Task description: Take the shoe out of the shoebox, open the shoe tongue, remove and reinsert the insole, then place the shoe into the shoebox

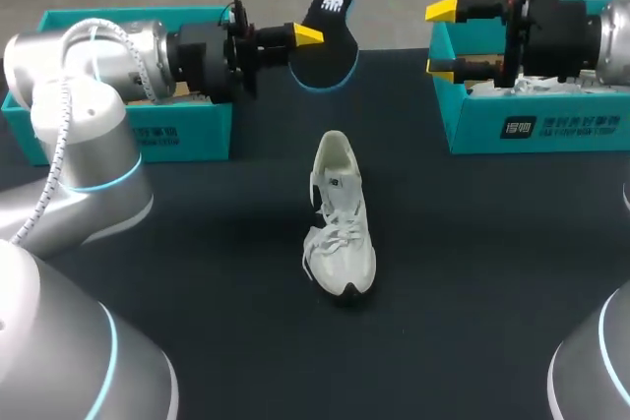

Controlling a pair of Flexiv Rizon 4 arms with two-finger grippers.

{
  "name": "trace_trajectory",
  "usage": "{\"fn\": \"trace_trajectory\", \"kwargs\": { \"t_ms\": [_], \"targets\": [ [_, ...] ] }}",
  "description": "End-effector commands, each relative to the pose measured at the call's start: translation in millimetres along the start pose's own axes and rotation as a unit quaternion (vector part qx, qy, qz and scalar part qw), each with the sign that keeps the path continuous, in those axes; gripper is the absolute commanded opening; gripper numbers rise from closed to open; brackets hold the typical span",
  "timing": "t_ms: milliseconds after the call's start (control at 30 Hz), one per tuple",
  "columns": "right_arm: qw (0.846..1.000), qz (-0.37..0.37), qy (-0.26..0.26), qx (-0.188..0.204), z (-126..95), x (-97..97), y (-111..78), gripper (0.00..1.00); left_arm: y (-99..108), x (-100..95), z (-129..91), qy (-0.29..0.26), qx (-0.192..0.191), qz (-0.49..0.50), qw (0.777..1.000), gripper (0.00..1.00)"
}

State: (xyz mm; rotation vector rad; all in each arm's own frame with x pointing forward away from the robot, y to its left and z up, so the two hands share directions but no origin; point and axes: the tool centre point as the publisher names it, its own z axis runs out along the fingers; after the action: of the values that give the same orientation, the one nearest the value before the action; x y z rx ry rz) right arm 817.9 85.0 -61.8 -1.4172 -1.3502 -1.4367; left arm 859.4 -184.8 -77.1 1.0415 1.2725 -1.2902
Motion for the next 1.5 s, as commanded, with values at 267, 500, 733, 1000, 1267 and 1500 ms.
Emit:
{"fn": "trace_trajectory", "kwargs": {
  "t_ms": [267,500,733,1000,1267,1500],
  "targets": [
    [1.000,0.000,0.000,-0.001,1.9,-0.3,-0.4,1.00,-4.1,2.1,-16.9,0.046,0.067,-0.435,0.897,0.00],
    [1.000,0.000,0.000,-0.001,1.9,-0.3,-0.4,1.00,-14.7,6.2,-22.1,0.115,0.138,-0.510,0.841,0.00],
    [1.000,0.000,0.000,-0.001,1.9,-0.3,-0.4,1.00,-14.7,6.2,-22.1,0.115,0.138,-0.510,0.841,0.00],
    [1.000,0.000,0.000,-0.001,1.9,-0.3,-0.4,1.00,-14.7,7.1,-20.8,0.106,0.133,-0.558,0.812,0.00],
    [1.000,0.000,0.000,-0.001,1.9,-0.3,-0.4,1.00,-23.5,9.0,-14.4,0.072,0.094,-0.715,0.689,0.00],
    [1.000,0.000,0.000,-0.001,1.9,-0.3,-0.4,1.00,-28.1,9.4,-10.4,0.044,0.035,-0.772,0.634,0.00]
  ]
}}
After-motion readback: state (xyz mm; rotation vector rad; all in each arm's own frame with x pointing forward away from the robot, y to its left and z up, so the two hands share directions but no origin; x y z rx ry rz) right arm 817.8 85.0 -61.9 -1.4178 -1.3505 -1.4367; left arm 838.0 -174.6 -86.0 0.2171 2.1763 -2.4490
